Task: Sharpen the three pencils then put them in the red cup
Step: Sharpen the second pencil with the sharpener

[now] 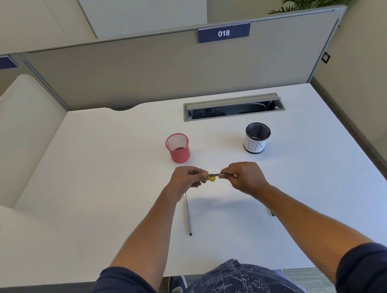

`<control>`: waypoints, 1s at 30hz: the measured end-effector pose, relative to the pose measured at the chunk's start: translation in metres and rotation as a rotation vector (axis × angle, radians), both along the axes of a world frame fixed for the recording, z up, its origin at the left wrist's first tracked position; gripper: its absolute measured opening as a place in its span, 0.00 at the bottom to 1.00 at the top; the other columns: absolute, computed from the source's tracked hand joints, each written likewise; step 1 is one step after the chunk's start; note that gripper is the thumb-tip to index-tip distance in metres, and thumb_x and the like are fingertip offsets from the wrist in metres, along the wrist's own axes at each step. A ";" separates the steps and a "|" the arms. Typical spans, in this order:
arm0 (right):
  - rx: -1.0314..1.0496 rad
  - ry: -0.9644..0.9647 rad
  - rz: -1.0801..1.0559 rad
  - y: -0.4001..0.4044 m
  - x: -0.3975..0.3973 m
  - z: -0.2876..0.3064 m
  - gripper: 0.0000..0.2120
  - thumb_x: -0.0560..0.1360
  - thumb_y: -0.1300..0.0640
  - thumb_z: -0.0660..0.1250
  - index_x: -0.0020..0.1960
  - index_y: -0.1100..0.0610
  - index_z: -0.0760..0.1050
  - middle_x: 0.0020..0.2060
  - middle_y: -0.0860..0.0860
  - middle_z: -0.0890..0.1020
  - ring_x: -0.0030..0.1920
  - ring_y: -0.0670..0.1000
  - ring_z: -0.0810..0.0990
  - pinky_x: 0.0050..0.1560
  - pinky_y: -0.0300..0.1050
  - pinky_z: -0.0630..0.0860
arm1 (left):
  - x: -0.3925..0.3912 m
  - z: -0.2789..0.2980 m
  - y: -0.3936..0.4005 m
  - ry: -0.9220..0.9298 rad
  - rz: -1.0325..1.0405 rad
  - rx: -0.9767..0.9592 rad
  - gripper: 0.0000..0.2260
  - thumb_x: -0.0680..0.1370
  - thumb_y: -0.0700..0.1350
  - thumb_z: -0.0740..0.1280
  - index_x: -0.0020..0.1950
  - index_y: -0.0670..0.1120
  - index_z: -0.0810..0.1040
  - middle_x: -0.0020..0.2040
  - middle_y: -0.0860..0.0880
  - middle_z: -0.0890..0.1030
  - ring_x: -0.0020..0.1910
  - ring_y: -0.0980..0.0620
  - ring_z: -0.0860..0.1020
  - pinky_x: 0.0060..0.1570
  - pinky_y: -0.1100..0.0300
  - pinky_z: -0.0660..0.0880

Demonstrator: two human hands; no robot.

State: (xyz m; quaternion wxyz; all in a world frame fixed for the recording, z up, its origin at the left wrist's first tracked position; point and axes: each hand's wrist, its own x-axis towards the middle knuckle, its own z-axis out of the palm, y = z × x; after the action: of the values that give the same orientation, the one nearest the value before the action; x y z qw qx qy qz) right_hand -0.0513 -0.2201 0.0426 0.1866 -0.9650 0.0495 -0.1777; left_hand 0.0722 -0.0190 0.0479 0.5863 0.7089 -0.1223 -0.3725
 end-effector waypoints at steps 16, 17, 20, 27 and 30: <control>1.145 0.910 -0.079 -0.016 0.007 0.013 0.15 0.79 0.46 0.68 0.47 0.56 0.86 0.28 0.50 0.67 0.30 0.49 0.56 0.32 0.42 0.50 | 0.000 0.001 -0.007 -0.191 -0.085 0.037 0.15 0.66 0.29 0.80 0.51 0.35 0.86 0.42 0.44 0.86 0.38 0.58 0.83 0.43 0.66 0.78; 1.133 0.903 -0.056 -0.017 0.006 0.012 0.15 0.80 0.46 0.67 0.49 0.57 0.86 0.28 0.50 0.67 0.30 0.49 0.56 0.32 0.43 0.51 | 0.000 0.001 -0.007 -0.189 -0.086 0.034 0.15 0.67 0.29 0.79 0.52 0.35 0.86 0.42 0.44 0.86 0.38 0.58 0.83 0.43 0.67 0.78; 1.048 0.857 0.001 -0.018 0.004 0.013 0.12 0.79 0.47 0.68 0.53 0.54 0.85 0.29 0.52 0.73 0.28 0.49 0.60 0.30 0.41 0.56 | -0.003 -0.001 -0.007 -0.178 -0.078 0.035 0.14 0.67 0.31 0.80 0.52 0.36 0.86 0.44 0.43 0.86 0.39 0.56 0.83 0.44 0.65 0.79; 0.594 0.499 0.058 -0.011 0.008 0.010 0.07 0.72 0.53 0.77 0.49 0.47 0.83 0.40 0.44 0.83 0.32 0.43 0.74 0.37 0.44 0.74 | -0.004 -0.005 0.000 -0.076 -0.016 0.047 0.09 0.72 0.42 0.79 0.50 0.41 0.87 0.43 0.40 0.86 0.37 0.53 0.79 0.39 0.64 0.74; 0.093 0.143 0.042 -0.002 0.006 0.004 0.06 0.74 0.50 0.76 0.51 0.43 0.85 0.42 0.43 0.81 0.39 0.46 0.78 0.37 0.44 0.74 | -0.003 -0.006 0.002 -0.021 0.026 0.033 0.12 0.74 0.49 0.77 0.48 0.40 0.87 0.41 0.40 0.85 0.33 0.52 0.77 0.38 0.61 0.74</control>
State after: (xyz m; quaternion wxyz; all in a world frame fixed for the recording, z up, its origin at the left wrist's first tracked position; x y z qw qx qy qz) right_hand -0.0458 -0.2219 0.0467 0.2306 -0.9664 0.0508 -0.1019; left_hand 0.0691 -0.0167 0.0423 0.5781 0.7239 -0.1129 -0.3591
